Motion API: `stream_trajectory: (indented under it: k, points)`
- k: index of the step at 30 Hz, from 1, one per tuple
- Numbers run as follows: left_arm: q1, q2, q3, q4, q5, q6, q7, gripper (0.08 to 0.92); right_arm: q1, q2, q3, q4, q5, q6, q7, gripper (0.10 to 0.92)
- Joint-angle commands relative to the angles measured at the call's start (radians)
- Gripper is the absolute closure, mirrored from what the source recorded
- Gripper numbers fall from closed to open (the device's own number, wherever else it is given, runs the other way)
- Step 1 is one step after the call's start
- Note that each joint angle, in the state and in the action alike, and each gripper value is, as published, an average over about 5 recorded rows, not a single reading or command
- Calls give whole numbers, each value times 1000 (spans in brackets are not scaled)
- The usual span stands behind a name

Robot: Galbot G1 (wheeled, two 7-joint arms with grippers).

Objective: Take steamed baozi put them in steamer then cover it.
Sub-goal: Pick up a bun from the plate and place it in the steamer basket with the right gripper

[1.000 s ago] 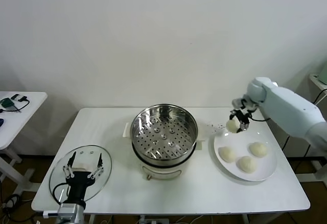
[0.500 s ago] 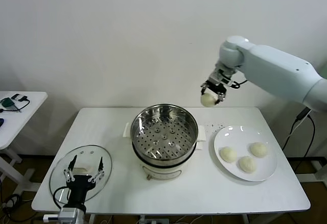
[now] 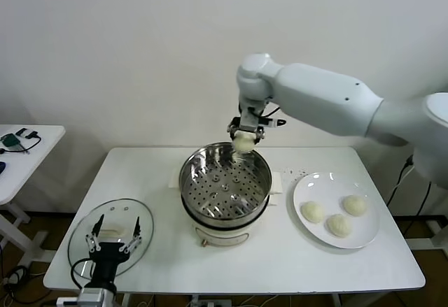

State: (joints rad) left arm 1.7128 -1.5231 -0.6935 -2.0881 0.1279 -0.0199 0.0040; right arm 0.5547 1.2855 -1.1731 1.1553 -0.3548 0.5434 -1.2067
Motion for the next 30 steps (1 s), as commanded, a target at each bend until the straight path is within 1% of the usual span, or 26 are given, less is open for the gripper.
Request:
stream_trajectory:
  k: [1,6,16,22,27,30]
  points:
    - [-2,-1,-1,1,-1,3,0,177,-153,87,57,-18,-237,73,27,330]
    - [-6,-2,-1,3,1,6,0,177,-195,100,66,-43,-269,76,37,330]
    - [-7,-4,-3,7,2,5,0,177,-231,110,71,-79,-287,79,51,319]
    - [-6,-7,0,9,4,4,-1,177,-228,102,72,-63,-268,74,75,222]
    - [-10,-12,3,3,3,9,-4,177,-183,79,69,-34,-240,86,63,204]
    - [-12,-14,3,0,2,12,-5,177,-131,49,57,-1,-187,91,51,203]
